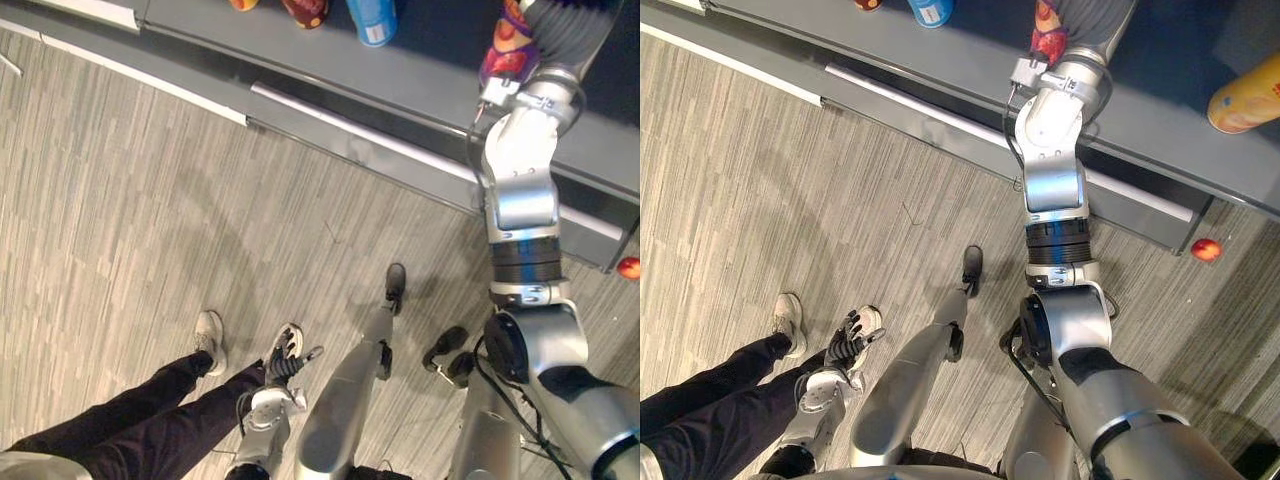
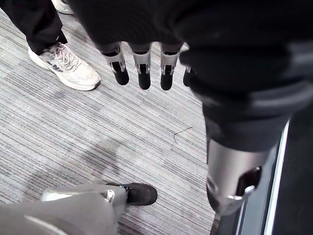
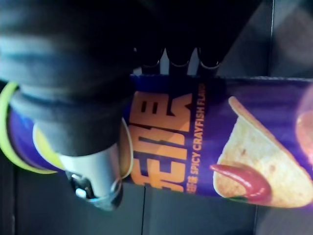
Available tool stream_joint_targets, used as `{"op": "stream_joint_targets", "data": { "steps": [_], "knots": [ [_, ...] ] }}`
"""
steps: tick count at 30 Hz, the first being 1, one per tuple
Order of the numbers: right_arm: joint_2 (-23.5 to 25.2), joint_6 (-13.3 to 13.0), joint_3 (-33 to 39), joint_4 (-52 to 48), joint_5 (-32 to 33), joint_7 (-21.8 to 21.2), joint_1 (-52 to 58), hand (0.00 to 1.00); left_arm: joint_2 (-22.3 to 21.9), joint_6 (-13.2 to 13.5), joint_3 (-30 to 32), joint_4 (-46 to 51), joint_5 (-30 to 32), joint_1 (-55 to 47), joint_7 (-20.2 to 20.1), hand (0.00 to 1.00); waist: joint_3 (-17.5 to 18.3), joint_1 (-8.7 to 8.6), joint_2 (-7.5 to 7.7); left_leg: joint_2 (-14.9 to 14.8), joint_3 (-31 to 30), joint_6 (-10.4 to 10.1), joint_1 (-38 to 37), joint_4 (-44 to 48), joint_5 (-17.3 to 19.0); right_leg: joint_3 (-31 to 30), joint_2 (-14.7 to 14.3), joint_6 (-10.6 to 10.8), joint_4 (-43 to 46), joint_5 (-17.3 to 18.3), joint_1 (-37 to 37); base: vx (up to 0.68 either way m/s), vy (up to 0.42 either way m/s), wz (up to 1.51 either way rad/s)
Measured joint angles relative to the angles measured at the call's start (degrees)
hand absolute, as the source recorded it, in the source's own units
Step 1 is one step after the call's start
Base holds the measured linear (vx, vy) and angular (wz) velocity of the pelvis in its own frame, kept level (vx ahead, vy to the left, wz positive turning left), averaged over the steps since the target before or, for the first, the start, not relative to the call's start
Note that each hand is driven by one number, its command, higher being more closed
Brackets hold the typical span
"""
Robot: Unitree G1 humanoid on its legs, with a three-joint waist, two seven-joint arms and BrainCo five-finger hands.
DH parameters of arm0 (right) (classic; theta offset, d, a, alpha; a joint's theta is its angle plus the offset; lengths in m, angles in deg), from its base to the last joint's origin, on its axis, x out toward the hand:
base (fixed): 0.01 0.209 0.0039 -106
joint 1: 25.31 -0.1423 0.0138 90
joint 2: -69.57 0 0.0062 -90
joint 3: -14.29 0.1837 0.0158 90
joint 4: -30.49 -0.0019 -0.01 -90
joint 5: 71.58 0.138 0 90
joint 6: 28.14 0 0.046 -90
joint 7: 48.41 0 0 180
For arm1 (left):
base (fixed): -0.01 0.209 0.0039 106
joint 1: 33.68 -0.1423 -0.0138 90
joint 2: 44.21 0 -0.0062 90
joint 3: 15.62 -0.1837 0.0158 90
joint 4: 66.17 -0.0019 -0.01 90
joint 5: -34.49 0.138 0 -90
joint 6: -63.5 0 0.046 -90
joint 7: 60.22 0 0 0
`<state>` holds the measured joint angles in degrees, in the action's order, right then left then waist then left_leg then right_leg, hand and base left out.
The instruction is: Put the gum and the chips on the shelf.
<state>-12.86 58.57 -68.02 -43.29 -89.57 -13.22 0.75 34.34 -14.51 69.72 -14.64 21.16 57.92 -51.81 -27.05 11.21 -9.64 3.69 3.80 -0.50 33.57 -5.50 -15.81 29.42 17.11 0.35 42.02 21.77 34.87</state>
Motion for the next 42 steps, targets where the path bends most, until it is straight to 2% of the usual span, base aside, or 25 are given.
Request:
{"op": "stream_joint_targets", "data": {
  "steps": [9,13,18,42],
  "knots": [
    [0.21,-0.01,0.77,-6.34,-0.07,1.9,-0.16,1.0,-0.14,0.03,0.14,2.87,-0.04,0.06,-0.16,0.0,0.03,-0.05,0.02,0.98,0.18,0.51,1.84,0.02,-0.4,0.86,2.46,-0.06,3.6,0.04,2.94,-0.03,-0.049,0.06],
    [0.33,-0.01,0.69,-6.64,-0.14,2.1,-0.51,1.0,-0.41,0.01,0.59,3.89,-0.08,0.07,-0.21,0.0,0.14,0.05,0.17,1.12,0.3,0.14,2.47,0.01,-0.02,1.63,3.3,-0.07,4.88,0.03,3.7,-0.04,-0.051,0.07],
    [0.26,0.0,0.69,-7.11,-0.14,2.2,-1.34,1.0,-0.92,0.04,0.65,4.53,-0.09,0.11,-0.92,0.0,0.14,0.03,0.18,1.65,0.2,0.65,3.23,0.03,-0.39,2.06,4.43,-0.07,6.67,0.04,4.97,-0.04,-0.042,0.09],
    [0.13,0.04,0.16,-7.31,-0.16,2.4,-1.45,1.0,-1.04,0.32,0.55,6.66,-0.12,-0.16,-2.45,0.0,0.16,0.02,0.2,1.87,-1.14,0.7,4.36,0.05,-0.7,3.0,5.09,-0.07,8.36,0.03,6.08,-0.06,-0.045,0.04]
  ]
}}
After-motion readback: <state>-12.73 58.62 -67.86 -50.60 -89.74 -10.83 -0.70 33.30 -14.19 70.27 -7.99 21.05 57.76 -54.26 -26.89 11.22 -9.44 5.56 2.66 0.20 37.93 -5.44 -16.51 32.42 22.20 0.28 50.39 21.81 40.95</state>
